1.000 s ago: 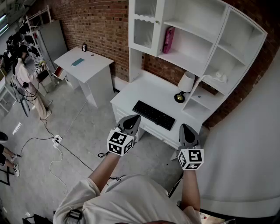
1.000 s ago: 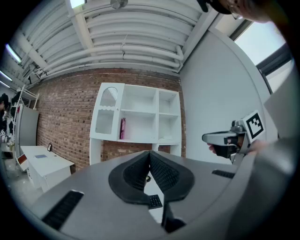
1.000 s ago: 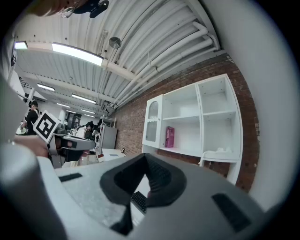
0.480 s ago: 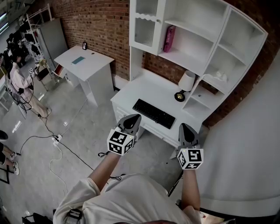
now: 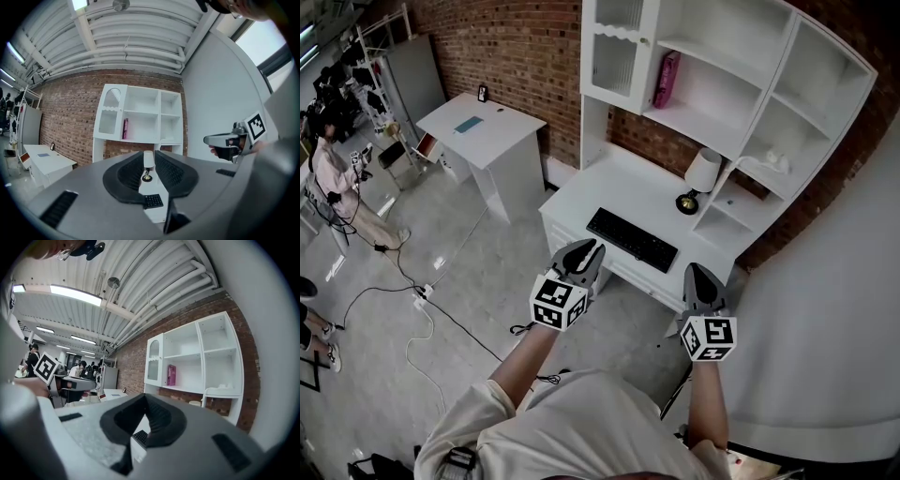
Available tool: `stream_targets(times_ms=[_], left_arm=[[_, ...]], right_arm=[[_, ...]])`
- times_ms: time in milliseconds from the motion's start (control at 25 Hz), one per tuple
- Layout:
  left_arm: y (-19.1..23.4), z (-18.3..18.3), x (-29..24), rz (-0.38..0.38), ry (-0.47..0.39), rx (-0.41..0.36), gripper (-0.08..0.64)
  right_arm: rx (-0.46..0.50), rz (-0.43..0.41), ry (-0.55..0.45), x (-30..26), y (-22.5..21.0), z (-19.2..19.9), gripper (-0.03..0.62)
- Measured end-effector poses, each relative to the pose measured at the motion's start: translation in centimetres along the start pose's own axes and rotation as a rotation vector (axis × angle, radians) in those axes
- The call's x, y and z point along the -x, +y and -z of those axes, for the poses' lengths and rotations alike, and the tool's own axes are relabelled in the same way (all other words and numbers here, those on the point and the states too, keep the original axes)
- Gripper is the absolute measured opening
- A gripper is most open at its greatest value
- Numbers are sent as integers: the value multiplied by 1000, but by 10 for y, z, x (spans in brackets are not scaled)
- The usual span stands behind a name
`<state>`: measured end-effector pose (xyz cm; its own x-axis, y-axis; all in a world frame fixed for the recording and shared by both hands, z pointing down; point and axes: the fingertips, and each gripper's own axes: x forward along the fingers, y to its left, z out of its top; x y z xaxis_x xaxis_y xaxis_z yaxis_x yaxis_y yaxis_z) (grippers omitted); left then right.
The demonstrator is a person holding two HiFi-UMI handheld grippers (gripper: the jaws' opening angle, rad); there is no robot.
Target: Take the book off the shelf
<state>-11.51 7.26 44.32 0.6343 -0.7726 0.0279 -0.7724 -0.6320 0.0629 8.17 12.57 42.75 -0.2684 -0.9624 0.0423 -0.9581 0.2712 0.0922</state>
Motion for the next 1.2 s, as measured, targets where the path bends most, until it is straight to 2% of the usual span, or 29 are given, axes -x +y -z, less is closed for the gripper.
stream_targets(times_ms=[280,760,1200], left_arm=[[10,1,7,-11,-2,9,140],[41,10,19,1,13,25,143],[71,29,39,44,45,41,143]], right_arm=[[2,-7,25,-5,13,4,3],[3,12,52,-19,42,7,3],[2,58,73,-25,81,13,3]])
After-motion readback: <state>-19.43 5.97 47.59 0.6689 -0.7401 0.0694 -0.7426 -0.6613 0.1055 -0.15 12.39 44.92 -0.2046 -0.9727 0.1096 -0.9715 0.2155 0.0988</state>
